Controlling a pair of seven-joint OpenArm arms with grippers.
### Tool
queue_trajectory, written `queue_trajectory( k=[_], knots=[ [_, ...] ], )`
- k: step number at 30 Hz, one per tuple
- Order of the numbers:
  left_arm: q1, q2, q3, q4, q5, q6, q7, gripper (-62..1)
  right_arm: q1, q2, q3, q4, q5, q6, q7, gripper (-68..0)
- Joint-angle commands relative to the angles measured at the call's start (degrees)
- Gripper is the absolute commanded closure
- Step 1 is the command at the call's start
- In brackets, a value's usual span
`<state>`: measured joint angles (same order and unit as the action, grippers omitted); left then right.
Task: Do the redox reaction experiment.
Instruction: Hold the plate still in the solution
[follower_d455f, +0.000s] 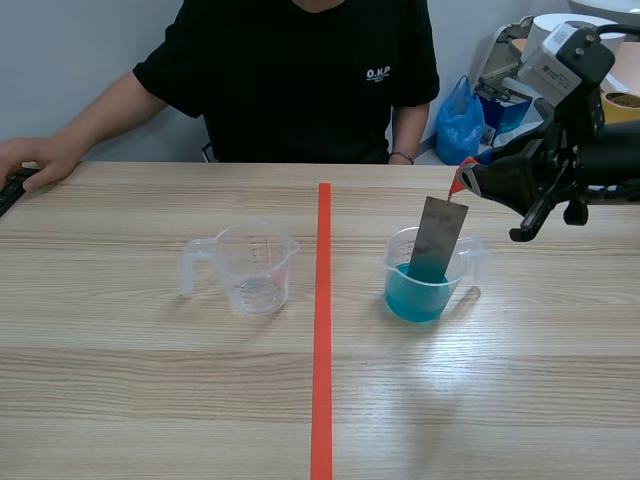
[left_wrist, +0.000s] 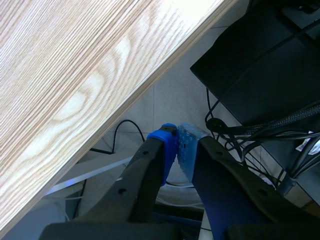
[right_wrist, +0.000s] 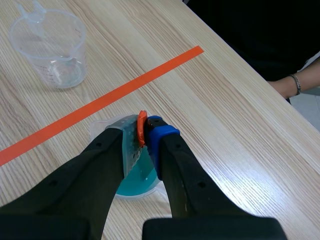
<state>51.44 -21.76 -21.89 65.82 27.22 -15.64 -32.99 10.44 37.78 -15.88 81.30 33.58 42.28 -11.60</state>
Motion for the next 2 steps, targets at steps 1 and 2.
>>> queue_trajectory(
  k=[1,2],
  knots=[
    [0.1,-0.2,-0.4,0.2,-0.1,0.1,-0.5,-2.7,0.9,0.8,0.0,0.0,0.0,0.4,0.4,-0.7],
    [0.1,-0.2,-0.4,0.2,-0.1,0.1,-0.5,-2.7,0.9,0.8,0.0,0.0,0.0,0.4,0.4,-0.7]
  ],
)
